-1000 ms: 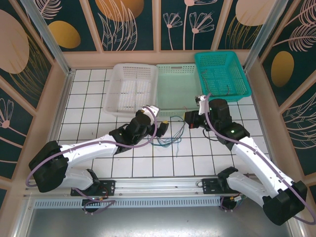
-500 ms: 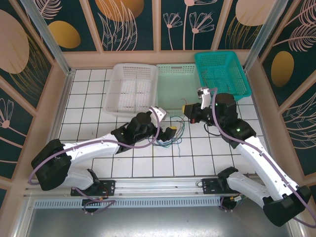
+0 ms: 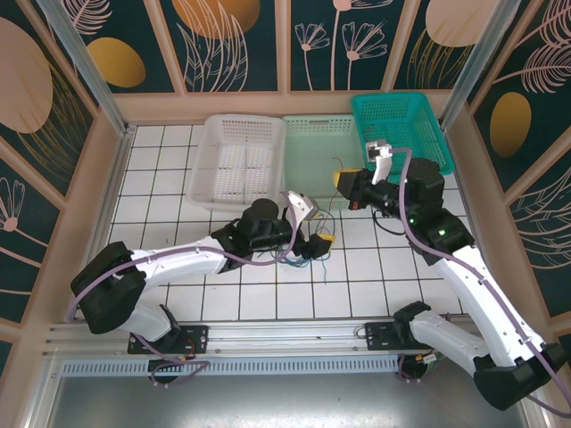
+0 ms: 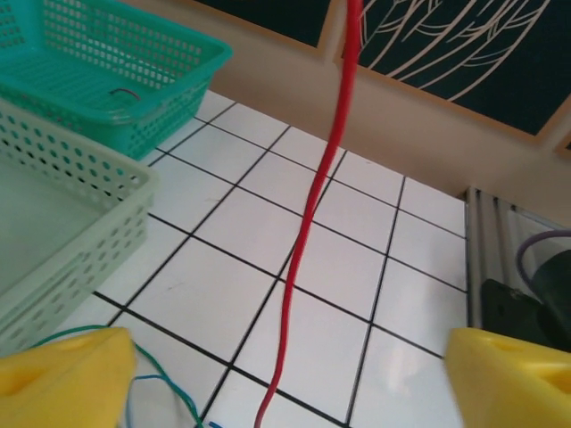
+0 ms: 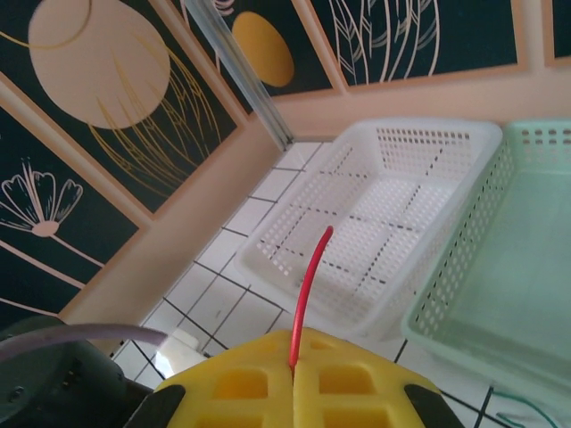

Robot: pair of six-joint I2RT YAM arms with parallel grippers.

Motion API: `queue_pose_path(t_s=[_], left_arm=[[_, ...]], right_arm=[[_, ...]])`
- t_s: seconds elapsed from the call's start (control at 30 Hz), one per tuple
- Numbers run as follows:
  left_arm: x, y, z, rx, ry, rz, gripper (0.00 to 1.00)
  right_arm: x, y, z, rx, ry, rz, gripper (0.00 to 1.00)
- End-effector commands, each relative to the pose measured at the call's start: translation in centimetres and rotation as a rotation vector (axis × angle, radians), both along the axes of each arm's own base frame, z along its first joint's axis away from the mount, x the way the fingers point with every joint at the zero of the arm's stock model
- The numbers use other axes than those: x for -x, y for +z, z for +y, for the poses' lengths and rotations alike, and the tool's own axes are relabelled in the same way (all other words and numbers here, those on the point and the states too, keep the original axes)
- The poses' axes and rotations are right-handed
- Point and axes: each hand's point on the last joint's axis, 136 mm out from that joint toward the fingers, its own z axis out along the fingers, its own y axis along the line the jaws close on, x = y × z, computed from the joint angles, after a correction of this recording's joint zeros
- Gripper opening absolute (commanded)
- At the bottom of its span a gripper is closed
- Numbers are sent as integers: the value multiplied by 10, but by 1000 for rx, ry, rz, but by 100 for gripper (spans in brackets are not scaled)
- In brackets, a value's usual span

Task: Untangle the cables

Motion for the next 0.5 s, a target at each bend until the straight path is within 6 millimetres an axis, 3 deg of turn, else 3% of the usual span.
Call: queue_pose_path(t_s=[0.0, 0.13, 0.47], left_arm=[[5, 30, -14, 85, -78, -42, 70], [1, 32, -16, 86, -67, -50, 40], [-6, 34, -15, 80, -29, -69, 12]], right_arm=[[2, 26, -1, -46, 5, -68, 0], [1, 26, -2, -47, -1, -67, 0], [2, 28, -3, -71, 6, -58, 0]])
